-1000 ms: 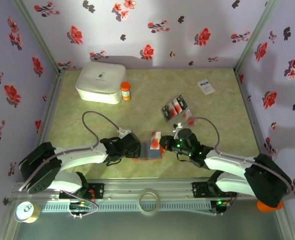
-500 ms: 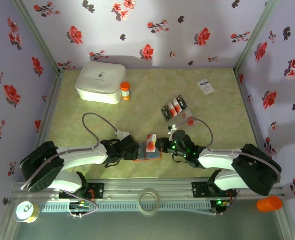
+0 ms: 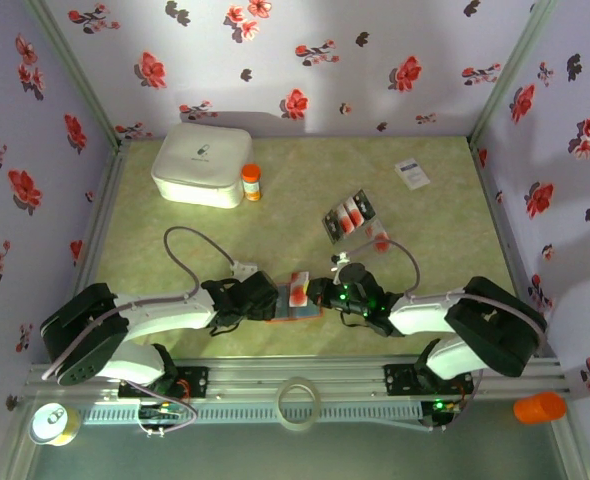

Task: Put the credit cards into the card holder
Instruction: Insert the credit card into the card slot.

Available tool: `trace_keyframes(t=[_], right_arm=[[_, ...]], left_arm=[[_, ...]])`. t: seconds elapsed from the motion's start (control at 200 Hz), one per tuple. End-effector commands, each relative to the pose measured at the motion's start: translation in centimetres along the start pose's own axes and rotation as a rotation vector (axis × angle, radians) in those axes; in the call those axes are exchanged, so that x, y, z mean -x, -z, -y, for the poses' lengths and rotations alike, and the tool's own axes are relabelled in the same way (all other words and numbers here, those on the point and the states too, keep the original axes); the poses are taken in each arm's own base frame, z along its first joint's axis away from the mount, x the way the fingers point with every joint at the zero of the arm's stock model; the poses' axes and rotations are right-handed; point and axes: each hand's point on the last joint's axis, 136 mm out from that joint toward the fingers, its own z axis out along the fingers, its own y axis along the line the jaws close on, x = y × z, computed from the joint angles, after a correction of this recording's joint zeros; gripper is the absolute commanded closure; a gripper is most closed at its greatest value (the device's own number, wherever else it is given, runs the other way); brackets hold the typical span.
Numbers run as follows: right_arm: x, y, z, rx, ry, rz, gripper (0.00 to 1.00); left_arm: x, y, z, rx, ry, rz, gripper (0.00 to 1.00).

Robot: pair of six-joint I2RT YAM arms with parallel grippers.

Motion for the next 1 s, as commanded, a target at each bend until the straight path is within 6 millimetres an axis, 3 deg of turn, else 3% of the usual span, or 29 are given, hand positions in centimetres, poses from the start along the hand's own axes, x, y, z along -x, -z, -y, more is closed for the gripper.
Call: trace_keyframes(t=[0.0, 0.995], right_arm=[[0.7, -0.3, -0.7, 0.023, -0.004, 0.034, 1.0], [-1.4, -1.2, 0.8, 0.013, -0.024, -0.033, 1.0]], left_arm=[[-0.6, -0.3, -0.8, 0.041, -0.007, -0.002, 0.0], [-0.7, -0.4, -0.8, 0.04, -0.01, -0.004, 0.0]])
